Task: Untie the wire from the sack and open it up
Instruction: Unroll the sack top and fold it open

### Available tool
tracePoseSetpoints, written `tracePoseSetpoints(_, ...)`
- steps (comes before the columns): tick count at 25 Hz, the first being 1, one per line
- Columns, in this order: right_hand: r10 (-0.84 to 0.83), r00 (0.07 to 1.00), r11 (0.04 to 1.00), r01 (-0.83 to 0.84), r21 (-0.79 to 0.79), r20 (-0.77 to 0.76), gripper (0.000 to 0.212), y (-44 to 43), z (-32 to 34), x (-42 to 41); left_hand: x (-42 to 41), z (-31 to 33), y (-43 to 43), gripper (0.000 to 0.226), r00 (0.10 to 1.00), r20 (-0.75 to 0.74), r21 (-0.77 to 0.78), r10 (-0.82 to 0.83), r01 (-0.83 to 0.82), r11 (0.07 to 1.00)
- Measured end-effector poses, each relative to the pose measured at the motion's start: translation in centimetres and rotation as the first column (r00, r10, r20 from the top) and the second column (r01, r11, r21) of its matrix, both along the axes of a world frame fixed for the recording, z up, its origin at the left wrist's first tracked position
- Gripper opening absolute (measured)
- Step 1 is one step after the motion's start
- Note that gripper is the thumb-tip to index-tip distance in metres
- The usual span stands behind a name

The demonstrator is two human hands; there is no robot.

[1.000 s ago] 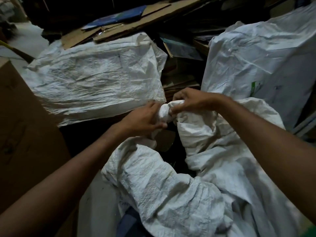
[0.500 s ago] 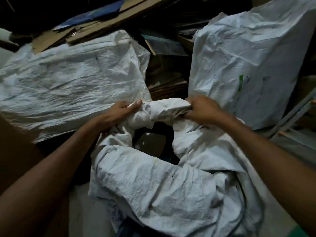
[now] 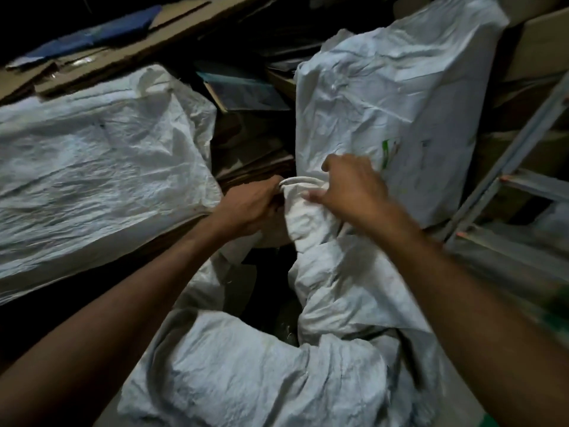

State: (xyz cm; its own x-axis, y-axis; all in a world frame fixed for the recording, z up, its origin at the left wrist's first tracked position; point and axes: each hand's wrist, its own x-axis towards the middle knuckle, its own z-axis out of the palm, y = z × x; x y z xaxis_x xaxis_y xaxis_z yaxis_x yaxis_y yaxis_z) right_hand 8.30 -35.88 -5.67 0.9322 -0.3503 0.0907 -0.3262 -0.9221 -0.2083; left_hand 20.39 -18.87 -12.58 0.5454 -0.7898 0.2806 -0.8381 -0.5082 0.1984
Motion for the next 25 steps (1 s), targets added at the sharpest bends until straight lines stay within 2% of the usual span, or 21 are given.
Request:
tracePoseSetpoints(1, -0.076, 0.996, 0.996, 0.078, -0.053, 0.037, 0.086, 1.8, -1.7, -1.5, 0.4, -0.2, 0.0, 0.045, 0.999, 0.036, 0.019, 0.026, -0.027, 0.999)
tracePoseSetpoints(3, -0.154, 0.987, 0.988, 0.154, -0.004, -0.045, 0.118, 5.1, -4.9, -3.6, 0.8, 0.0, -0.4, 0.044, 0.994, 0.104, 0.026, 0.026, -0.028, 0.999)
tracePoseSetpoints(5, -0.239, 0.969, 0.969, 0.242, 0.049, -0.063, 0.129, 5.8, -7.2, -4.0, 1.2, 0.7, -0.5, 0.049, 0.996, 0.089, 0.033, 0.006, -0.009, 0.999)
tracePoseSetpoints(6, -0.264, 0.963, 0.962, 0.267, 0.061, -0.049, 0.122, 5.2, -7.7, -3.8, 1.5, 1.2, -0.1, 0.052, 0.997, 0.076, 0.044, -0.005, 0.002, 0.999)
tracePoseSetpoints(7, -0.261, 0.965, 0.963, 0.262, 0.065, -0.016, 0.105, 4.4, -7.6, -3.6, 1.8, 1.6, 0.4, 0.059, 0.998, 0.064, 0.070, -0.019, 0.014, 0.997)
tracePoseSetpoints(9, -0.251, 0.963, 0.967, 0.244, 0.078, 0.095, 0.061, 2.6, -6.2, -3.5, 2.5, 2.6, 1.4, 0.084, 0.998, 0.033, 0.088, -0.044, 0.041, 0.995)
tracePoseSetpoints(11, -0.269, 0.960, 0.934, 0.240, 0.264, 0.082, 0.040, 0.2, -3.9, -3.1, 3.2, 3.3, 1.5, 0.095, 0.998, 0.049, 0.070, -0.041, 0.037, 0.997)
tracePoseSetpoints(12, -0.298, 0.953, 0.875, 0.249, 0.416, 0.056, 0.036, -1.0, -2.8, -2.8, 3.4, 3.5, 1.1, 0.093, 0.995, 0.079, 0.057, -0.055, 0.051, 0.997)
tracePoseSetpoints(14, -0.320, 0.946, 0.686, 0.269, 0.676, -0.052, 0.024, -3.3, -1.4, -2.3, 2.5, 3.8, -0.5, 0.093, 0.984, 0.142, 0.034, -0.105, 0.102, 0.994)
tracePoseSetpoints(16, -0.232, 0.944, 0.562, 0.328, 0.760, -0.236, 0.023, -4.8, -0.8, -2.4, 0.2, 4.2, -3.0, 0.114, 0.966, 0.161, 0.041, -0.200, 0.196, 0.980)
tracePoseSetpoints(17, -0.186, 0.940, 0.553, 0.340, 0.761, -0.285, 0.029, -5.6, -0.8, -2.5, -1.0, 4.3, -4.5, 0.118, 0.953, 0.168, 0.083, -0.252, 0.241, 0.967)
tracePoseSetpoints(18, -0.160, 0.942, 0.572, 0.332, 0.750, -0.295, 0.036, -6.0, -0.7, -2.6, -1.9, 4.1, -5.9, 0.113, 0.941, 0.164, 0.137, -0.295, 0.274, 0.952)
tracePoseSetpoints(20, -0.227, 0.951, 0.741, 0.308, 0.597, -0.209, 0.057, -6.1, -0.7, -3.2, -2.4, 3.4, -8.2, 0.071, 0.936, 0.106, 0.203, -0.334, 0.309, 0.929)
tracePoseSetpoints(21, -0.311, 0.942, 0.830, 0.334, 0.446, -0.127, 0.071, -5.3, -1.0, -3.8, -2.1, 3.1, -8.9, 0.047, 0.941, 0.091, 0.221, -0.326, 0.300, 0.928)
tracePoseSetpoints(22, -0.388, 0.922, 0.873, 0.373, 0.315, -0.017, 0.083, -3.8, -1.6, -4.6, -1.7, 2.9, -9.5, 0.033, 0.951, 0.092, 0.226, -0.295, 0.269, 0.936)
tracePoseSetpoints(23, -0.419, 0.906, 0.884, 0.394, 0.251, 0.054, 0.096, -1.9, -2.5, -5.4, -1.2, 2.9, -9.9, 0.029, 0.959, 0.120, 0.232, -0.258, 0.226, 0.946)
tracePoseSetpoints(25, -0.415, 0.910, 0.873, 0.398, 0.282, -0.002, 0.124, 1.5, -5.2, -6.5, -0.3, 3.3, -10.3, 0.030, 0.971, 0.129, 0.240, -0.202, 0.167, 0.956)
